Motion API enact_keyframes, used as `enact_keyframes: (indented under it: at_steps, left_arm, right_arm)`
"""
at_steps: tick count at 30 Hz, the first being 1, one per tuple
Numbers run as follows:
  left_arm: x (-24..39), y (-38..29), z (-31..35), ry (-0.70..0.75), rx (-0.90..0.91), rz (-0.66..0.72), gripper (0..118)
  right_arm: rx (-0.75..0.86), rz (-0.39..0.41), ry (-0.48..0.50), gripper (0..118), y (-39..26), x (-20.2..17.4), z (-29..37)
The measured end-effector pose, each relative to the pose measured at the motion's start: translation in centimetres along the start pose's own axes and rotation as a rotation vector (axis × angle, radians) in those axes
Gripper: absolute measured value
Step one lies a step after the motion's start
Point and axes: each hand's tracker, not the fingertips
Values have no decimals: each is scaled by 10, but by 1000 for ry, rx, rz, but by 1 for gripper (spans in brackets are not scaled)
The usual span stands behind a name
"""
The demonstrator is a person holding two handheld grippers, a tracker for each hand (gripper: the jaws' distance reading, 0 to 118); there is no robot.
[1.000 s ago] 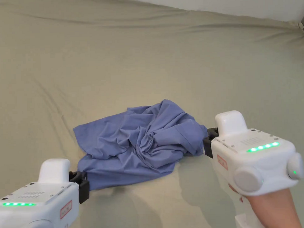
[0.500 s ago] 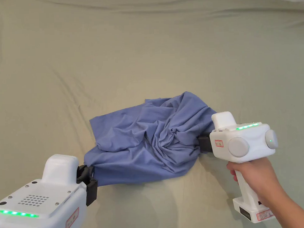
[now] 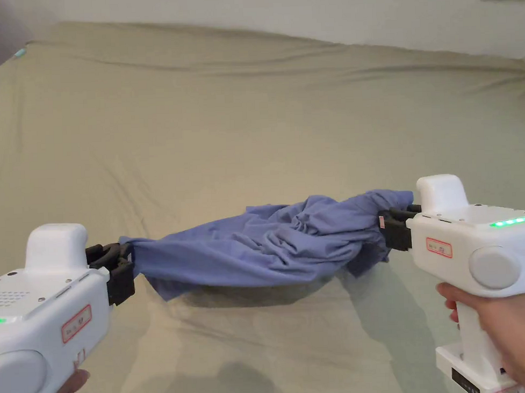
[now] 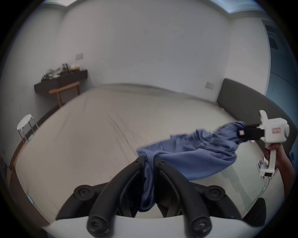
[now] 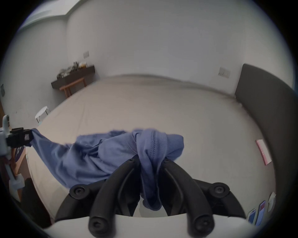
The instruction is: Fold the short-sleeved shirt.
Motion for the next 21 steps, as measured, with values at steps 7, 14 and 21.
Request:
enact_keyframes:
  at_steps: [7,14,21]
  left_arm:
    - [-5,84,51,-10,186,8,7]
    - [14,140,89,-10,330,47,7]
    - [30,172,113,-23,420,16,7]
  right_arm:
    - [208,-106,11,19,49,24,97]
    - [391,-81,-40,19,78,19,165]
    - [497,-14,-128,19,97,18,206]
